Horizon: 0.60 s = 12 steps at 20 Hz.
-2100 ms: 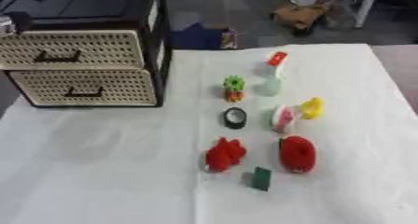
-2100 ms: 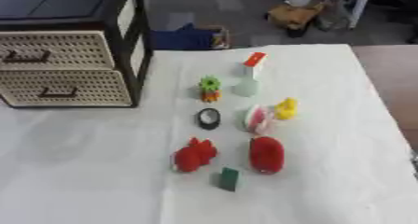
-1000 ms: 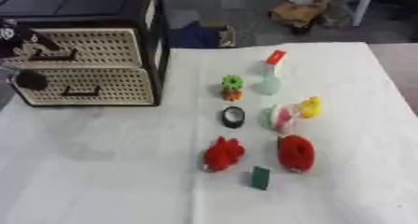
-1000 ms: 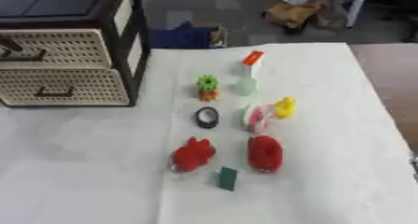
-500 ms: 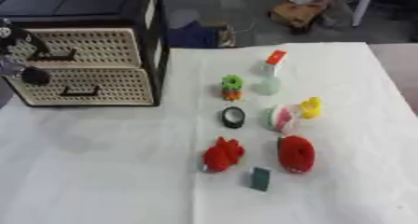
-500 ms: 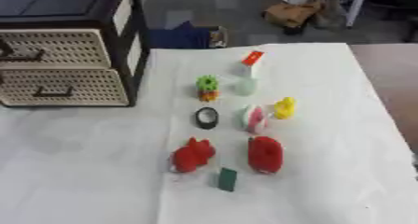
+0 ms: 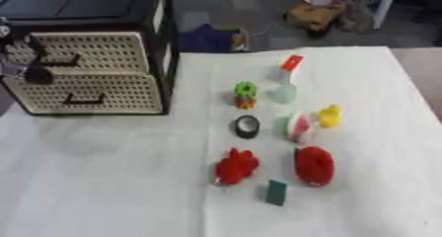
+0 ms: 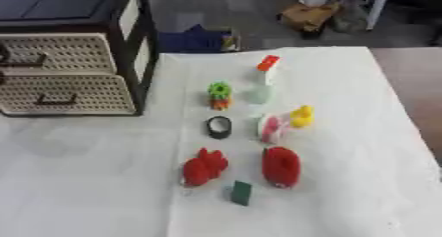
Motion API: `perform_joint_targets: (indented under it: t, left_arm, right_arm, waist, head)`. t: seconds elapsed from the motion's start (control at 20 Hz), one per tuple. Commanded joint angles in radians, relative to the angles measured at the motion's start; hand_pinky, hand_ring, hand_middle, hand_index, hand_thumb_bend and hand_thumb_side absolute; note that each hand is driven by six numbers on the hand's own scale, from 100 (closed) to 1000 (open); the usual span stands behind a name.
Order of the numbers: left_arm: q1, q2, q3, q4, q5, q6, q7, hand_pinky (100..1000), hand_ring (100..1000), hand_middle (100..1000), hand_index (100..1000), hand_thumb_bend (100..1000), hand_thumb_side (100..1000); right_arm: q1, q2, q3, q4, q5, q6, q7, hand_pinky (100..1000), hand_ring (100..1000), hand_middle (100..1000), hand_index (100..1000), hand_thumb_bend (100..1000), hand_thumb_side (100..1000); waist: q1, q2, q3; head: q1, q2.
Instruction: Pick up objects from table and place into drawer.
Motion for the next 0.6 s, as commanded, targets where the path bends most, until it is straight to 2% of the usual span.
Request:
perform_joint_targets:
  t: [0.05,0.6]
  left_arm:
    - [-0.039,0.005,0.023,0.027,-0.003,-0.016,0.0,100,100,100,881,927,1000]
    - [-0.054,-0.018,0.022,0.085,-0.019,-0.063,0.0,100,100,100,926,876,1000]
  right_arm:
    - [-0.01,-0.021,-0.009,-0.017,0.008,-0.001,-0.002,633,620,583,800,100,1000]
    - [-0.012,-0.02,-0.011,-0.017,0.009,0.0,-0.004,635,620,582,800,100,1000]
  waist:
    - [0.0,-0.015,-0.003]
    - [0.001,-0.003,-0.01]
  head:
    - [0.005,-0.015]
    - [0.01,-0.021]
